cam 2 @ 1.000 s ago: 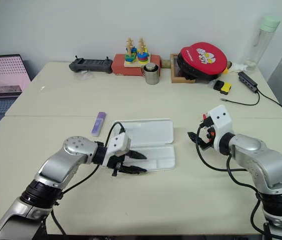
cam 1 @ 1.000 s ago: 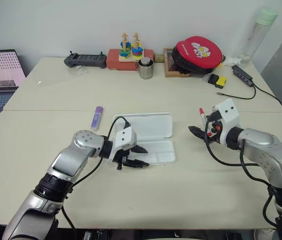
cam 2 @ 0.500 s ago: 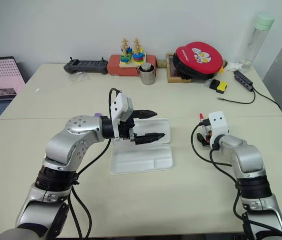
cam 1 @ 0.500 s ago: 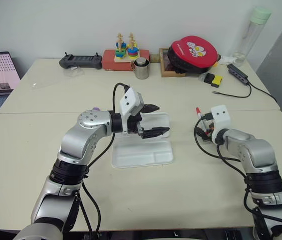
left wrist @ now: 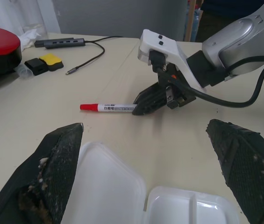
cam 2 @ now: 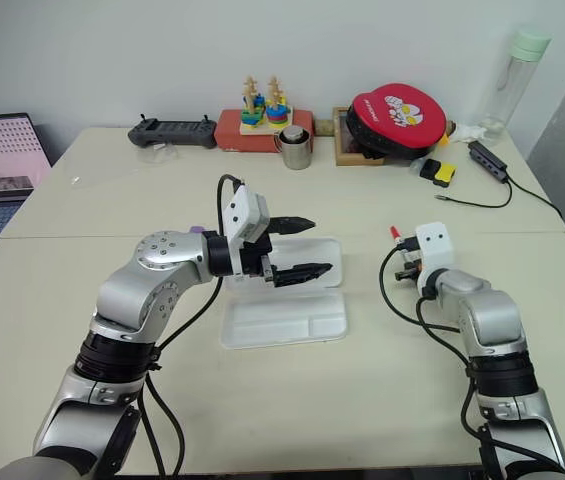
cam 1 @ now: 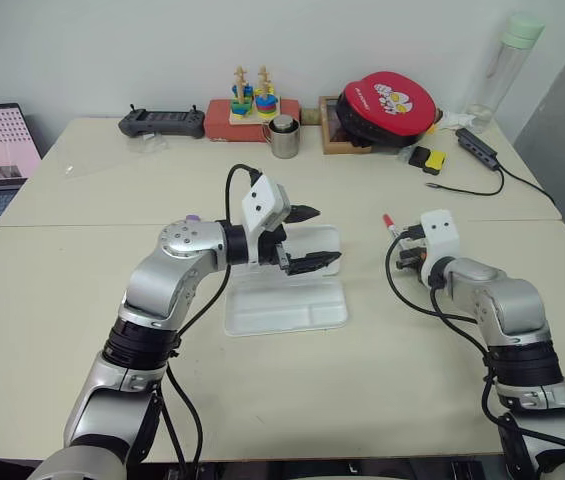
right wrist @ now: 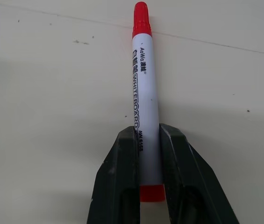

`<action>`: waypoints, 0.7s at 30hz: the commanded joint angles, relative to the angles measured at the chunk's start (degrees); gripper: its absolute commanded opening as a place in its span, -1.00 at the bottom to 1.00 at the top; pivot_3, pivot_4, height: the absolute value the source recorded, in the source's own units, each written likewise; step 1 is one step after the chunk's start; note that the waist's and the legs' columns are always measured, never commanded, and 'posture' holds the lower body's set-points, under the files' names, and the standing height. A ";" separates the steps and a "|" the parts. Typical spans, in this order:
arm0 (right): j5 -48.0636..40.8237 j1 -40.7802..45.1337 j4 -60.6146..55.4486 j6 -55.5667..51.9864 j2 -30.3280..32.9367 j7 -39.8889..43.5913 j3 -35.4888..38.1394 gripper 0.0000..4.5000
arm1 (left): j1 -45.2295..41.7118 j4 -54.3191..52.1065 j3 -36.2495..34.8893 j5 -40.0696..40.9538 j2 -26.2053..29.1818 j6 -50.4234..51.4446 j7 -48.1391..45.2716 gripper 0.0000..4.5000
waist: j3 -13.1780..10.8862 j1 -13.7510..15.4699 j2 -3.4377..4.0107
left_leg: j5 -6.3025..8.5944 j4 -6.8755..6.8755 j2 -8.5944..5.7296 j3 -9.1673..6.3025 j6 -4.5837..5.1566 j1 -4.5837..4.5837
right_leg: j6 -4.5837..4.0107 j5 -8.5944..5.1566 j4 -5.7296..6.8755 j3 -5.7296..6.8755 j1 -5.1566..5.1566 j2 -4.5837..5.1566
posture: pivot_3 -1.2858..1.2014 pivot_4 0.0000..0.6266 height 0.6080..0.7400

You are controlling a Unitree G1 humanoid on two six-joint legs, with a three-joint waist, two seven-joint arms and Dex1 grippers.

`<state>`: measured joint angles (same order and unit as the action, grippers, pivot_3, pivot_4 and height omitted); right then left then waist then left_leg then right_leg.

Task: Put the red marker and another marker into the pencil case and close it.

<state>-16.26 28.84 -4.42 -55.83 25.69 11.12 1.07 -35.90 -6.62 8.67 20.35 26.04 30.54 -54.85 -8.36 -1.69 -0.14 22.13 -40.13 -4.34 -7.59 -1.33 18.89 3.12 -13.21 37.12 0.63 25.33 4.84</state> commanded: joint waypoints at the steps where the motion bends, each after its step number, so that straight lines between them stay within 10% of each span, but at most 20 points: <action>1: -5.54 3.33 -9.15 9.45 3.36 12.33 3.06 -0.87 | 2.81 -4.46 -4.90 3.43 3.18 0.19 -1.07 1.00 | -0.01 -0.21 0.02 | 0.00 0.02 0.01 0.00 0.00 0.00 | 0.00 0.00 0.00 0.01 0.02 0.00 | 0.03 -0.52 1.00; 9: -11.19 6.45 -13.95 15.22 12.85 41.59 -9.13 -0.87 | 14.78 -8.47 -16.25 7.36 13.32 1.00 -2.20 1.00 | -0.01 -0.39 0.02 | 0.00 0.07 0.04 -0.04 0.00 -0.02 | 0.00 0.00 -0.10 0.01 -0.02 -0.03 | 0.03 -0.52 1.00; 21: 9.40 19.27 13.14 36.73 5.27 54.39 -30.70 -0.87 | 26.05 -8.85 -24.51 8.44 17.10 -0.20 0.43 1.00 | -0.03 0.45 -0.05 | 0.00 0.05 -0.04 -0.24 0.00 0.03 | 0.00 0.00 -0.14 0.13 -0.03 0.09 | 0.03 -0.52 1.00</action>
<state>-8.63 46.25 7.04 -22.79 31.36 63.56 -29.32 -10.00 -13.33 -14.43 27.90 42.98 31.02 -55.30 -8.39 -1.24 -0.19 22.14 -40.07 -4.39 -7.80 -1.33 18.92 3.12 -13.21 36.97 0.77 25.31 4.93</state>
